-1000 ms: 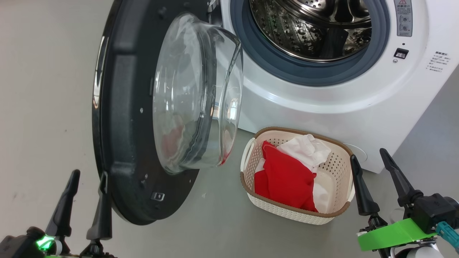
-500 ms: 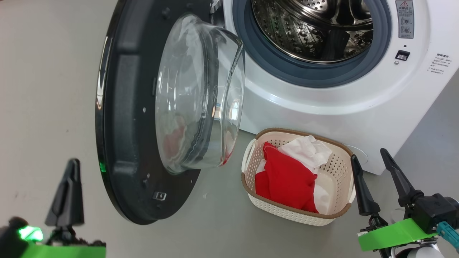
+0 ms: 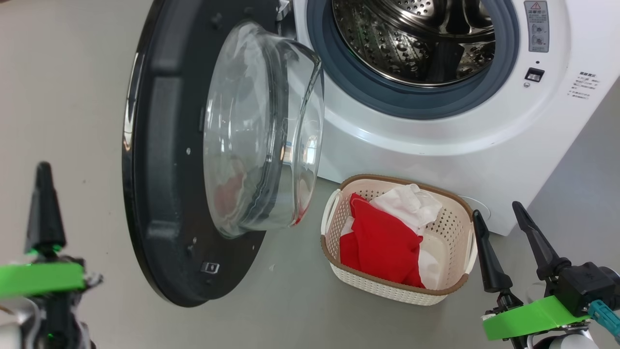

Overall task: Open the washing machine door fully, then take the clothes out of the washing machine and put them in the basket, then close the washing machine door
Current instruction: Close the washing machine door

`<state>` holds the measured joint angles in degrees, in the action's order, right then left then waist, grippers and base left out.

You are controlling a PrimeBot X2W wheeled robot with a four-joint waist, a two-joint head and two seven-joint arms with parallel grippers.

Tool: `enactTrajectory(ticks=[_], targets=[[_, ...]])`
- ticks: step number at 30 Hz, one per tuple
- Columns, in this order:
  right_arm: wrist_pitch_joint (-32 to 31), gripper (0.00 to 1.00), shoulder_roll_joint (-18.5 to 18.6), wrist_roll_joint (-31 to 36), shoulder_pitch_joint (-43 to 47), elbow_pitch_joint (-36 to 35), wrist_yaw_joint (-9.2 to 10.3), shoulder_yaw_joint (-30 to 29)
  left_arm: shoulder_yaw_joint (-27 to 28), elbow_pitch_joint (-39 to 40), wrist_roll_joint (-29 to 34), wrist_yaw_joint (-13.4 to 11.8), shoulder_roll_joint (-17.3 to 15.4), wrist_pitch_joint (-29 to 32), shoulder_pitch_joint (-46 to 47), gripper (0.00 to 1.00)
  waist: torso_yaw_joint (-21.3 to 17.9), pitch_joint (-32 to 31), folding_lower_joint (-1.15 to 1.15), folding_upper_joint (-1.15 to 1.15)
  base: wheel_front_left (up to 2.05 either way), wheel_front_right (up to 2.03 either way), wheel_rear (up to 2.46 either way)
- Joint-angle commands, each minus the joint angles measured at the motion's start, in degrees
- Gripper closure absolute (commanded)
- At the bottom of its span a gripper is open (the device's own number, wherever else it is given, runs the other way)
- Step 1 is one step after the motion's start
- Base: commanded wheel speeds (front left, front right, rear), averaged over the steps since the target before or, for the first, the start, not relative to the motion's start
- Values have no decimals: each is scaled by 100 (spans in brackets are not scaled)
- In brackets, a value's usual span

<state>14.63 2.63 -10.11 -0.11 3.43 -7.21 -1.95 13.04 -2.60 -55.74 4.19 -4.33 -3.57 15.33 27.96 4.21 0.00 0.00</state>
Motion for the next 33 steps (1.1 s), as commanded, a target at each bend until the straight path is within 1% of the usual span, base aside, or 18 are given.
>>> enactTrajectory(ticks=[1, 4, 8, 12, 15, 19, 24, 33], targets=[[37, 0, 25, -11, -52, -133, -28, 146, 246, 110, -162, -89, -120, 105, 252, 100, -18, -5, 0, 0, 0, 0, 0], [37, 0, 25, -8, -55, -133, -28, 160, 447, 54, -766, -312, -90, 500, 458, 100, -58, -3, 0, 0, 0, 0, 0], [37, 0, 25, -11, -61, -140, -28, 173, 601, 23, -1422, -679, -41, 1004, 611, 100, -115, 18, 0, 0, 0, 0, 0], [37, 0, 25, -15, -83, -150, -28, 185, 686, 21, -1886, -1019, 14, 1326, 667, 100, -171, 80, 0, 0, 0, 0, 0], [37, 0, 25, -18, -111, -149, -28, 195, 717, 63, -2170, -1198, 53, 1466, 704, 100, -207, 126, 0, 0, 0, 0, 0], [37, 0, 25, -25, -148, -136, -28, 193, 662, 180, -2424, -1386, 85, 1639, 689, 100, -250, 167, 0, 0, 0, 0, 0], [37, 0, 25, -36, -168, -113, -28, 169, 546, 422, -2715, -1556, 116, 1790, 581, 100, -272, 172, 0, 0, 0, 0, 0], [37, 0, 25, -22, -195, -108, -28, 142, 233, 895, -3080, -1758, 138, 1920, 322, 100, -259, 208, 0, 0, 0, 0, 0]])
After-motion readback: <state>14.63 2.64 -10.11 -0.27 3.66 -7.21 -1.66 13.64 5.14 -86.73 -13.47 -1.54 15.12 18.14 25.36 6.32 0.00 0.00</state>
